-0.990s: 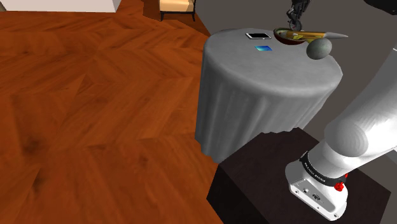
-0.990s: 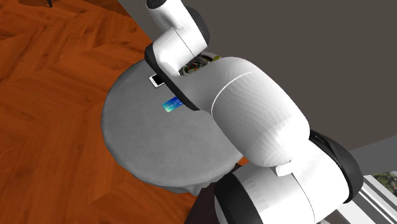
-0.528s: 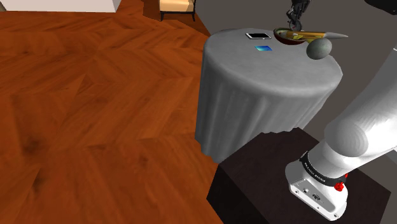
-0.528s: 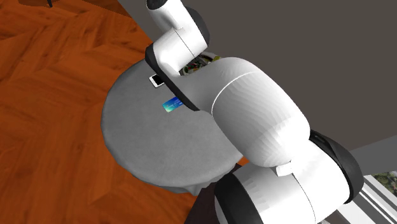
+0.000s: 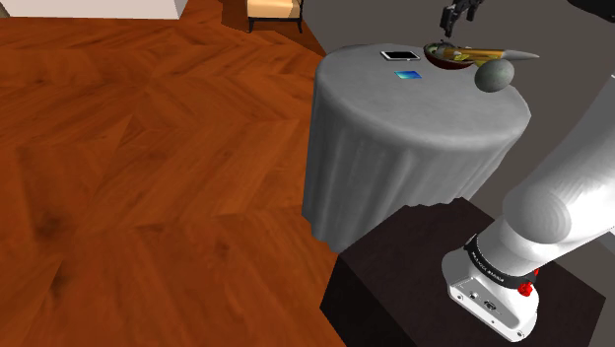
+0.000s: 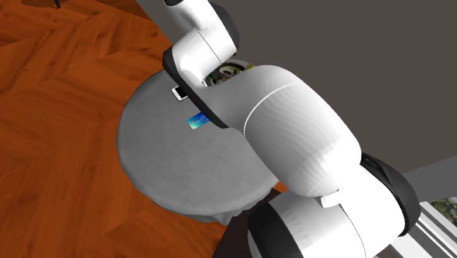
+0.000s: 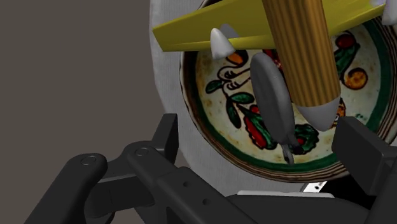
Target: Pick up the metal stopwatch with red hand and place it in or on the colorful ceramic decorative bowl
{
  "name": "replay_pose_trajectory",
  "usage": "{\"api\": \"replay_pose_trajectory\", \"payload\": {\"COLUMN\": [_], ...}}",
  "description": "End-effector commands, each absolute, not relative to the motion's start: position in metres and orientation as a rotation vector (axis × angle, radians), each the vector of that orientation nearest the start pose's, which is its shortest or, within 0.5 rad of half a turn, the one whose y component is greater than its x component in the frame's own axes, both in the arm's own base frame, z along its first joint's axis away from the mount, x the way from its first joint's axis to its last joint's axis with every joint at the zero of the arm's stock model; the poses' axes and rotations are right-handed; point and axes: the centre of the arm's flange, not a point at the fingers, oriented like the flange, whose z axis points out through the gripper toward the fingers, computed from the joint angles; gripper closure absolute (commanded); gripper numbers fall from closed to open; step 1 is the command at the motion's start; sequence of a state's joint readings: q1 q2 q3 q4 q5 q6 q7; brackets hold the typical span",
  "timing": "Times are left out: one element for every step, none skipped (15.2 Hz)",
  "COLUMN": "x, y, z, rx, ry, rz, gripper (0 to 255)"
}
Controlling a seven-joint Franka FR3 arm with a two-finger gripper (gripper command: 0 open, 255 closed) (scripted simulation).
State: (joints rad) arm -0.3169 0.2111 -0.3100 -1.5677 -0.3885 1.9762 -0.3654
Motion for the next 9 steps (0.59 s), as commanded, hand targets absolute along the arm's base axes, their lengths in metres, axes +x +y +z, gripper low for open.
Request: {"api": "replay_pose_trajectory", "payload": {"x": [0.5199, 0.5206, 0.5206, 0.5205, 0.5205, 0.5205, 0.5206, 0.5206, 0.5206], "y": [-0.3735, -0.3687, -0.3687, -0.3687, -0.3687, -0.3687, -0.3687, -0.3687, -0.3687], "z": [0.5720, 0.5812, 0.5812, 0.5812, 0.5812, 0.5812, 0.5812, 0.5812, 0.5812], "rx": [-3.611, -3.611, -3.611, -3.611, -3.611, -3.611, -3.611, -3.611, -3.611], "ry": [0.235, 0.235, 0.235, 0.235, 0.235, 0.235, 0.235, 0.235, 0.235], "rz": [0.054, 0.054, 0.054, 0.054, 0.054, 0.054, 0.054, 0.054, 0.054], "gripper": [0, 0, 0, 0, 0, 0, 0, 0, 0]}}
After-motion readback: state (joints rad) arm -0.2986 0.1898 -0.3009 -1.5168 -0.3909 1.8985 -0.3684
